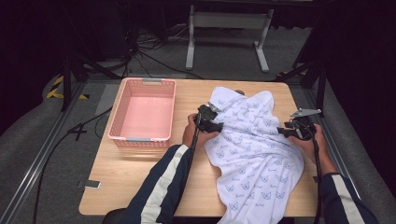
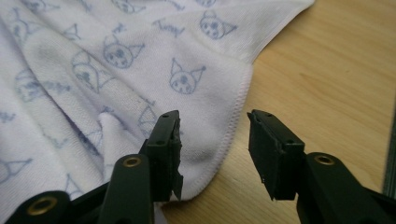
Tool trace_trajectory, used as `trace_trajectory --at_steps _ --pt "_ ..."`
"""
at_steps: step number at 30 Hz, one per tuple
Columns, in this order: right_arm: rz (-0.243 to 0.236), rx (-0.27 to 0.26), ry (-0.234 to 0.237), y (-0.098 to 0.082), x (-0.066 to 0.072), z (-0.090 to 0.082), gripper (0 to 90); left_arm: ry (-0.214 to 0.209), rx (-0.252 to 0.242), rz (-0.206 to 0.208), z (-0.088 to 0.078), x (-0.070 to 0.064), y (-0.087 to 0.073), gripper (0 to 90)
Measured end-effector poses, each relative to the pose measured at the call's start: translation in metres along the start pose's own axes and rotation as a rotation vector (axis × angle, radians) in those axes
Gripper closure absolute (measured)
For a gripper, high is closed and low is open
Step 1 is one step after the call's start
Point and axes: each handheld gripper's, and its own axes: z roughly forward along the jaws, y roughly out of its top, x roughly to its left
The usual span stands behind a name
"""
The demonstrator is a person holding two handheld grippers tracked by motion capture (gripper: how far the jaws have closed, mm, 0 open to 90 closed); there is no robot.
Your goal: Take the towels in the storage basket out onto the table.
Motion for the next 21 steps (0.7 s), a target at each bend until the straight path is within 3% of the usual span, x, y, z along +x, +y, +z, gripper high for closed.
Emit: trace_trajectory --at_steps 2,3,4,6,8,9,11,12,14,16,17,18,19,21 --pt "0.009 -0.020 -0.005 -0.004 0.003 -0.008 53.1 -0.068 0.007 0.051 -0.011 -0.018 -0.004 37.2" --pt "-0.010 -0.042 0.023 -0.013 0.012 -0.023 51.6 -0.105 0.004 0.080 -0.019 -0.027 -0.008 38.0" --pt "-0.014 -0.057 0.045 -0.020 0.018 -0.033 51.5 -0.153 -0.006 0.145 -0.034 -0.045 -0.016 38.6" --pt "-0.027 -0.068 0.096 -0.035 0.029 -0.049 51.5 -0.233 -0.005 0.174 -0.050 -0.066 -0.029 38.4" --pt "-0.079 -0.072 0.091 -0.053 0.048 -0.073 51.4 -0.262 0.013 0.204 -0.056 -0.082 -0.041 38.3" --pt "-0.079 -0.072 0.091 -0.053 0.048 -0.073 51.4 -0.262 0.013 0.204 -0.056 -0.082 -0.041 38.3" --pt "-0.086 -0.079 0.133 -0.066 0.060 -0.091 50.6 -0.253 0.063 0.273 -0.055 -0.094 -0.050 38.2" --pt "-0.106 -0.072 0.151 -0.070 0.066 -0.098 50.3 -0.216 0.093 0.318 -0.050 -0.099 -0.054 38.2" --pt "-0.128 -0.068 0.184 -0.079 0.078 -0.107 50.0 -0.210 0.128 0.304 -0.042 -0.100 -0.059 39.0" --pt "-0.186 0.015 0.148 -0.090 0.088 -0.100 50.7 -0.185 0.127 0.295 -0.038 -0.097 -0.060 42.6" --pt "-0.176 0.036 0.147 -0.093 0.087 -0.096 51.2 -0.150 0.128 0.285 -0.038 -0.089 -0.059 43.8" --pt "-0.176 0.036 0.147 -0.093 0.087 -0.096 51.2 -0.150 0.128 0.285 -0.038 -0.089 -0.059 44.6" --pt "-0.163 0.049 0.143 -0.097 0.085 -0.093 52.0 -0.116 0.123 0.279 -0.038 -0.086 -0.060 44.6" --pt "-0.131 0.083 0.103 -0.103 0.075 -0.085 52.7 -0.090 0.124 0.222 -0.037 -0.070 -0.060 47.3"
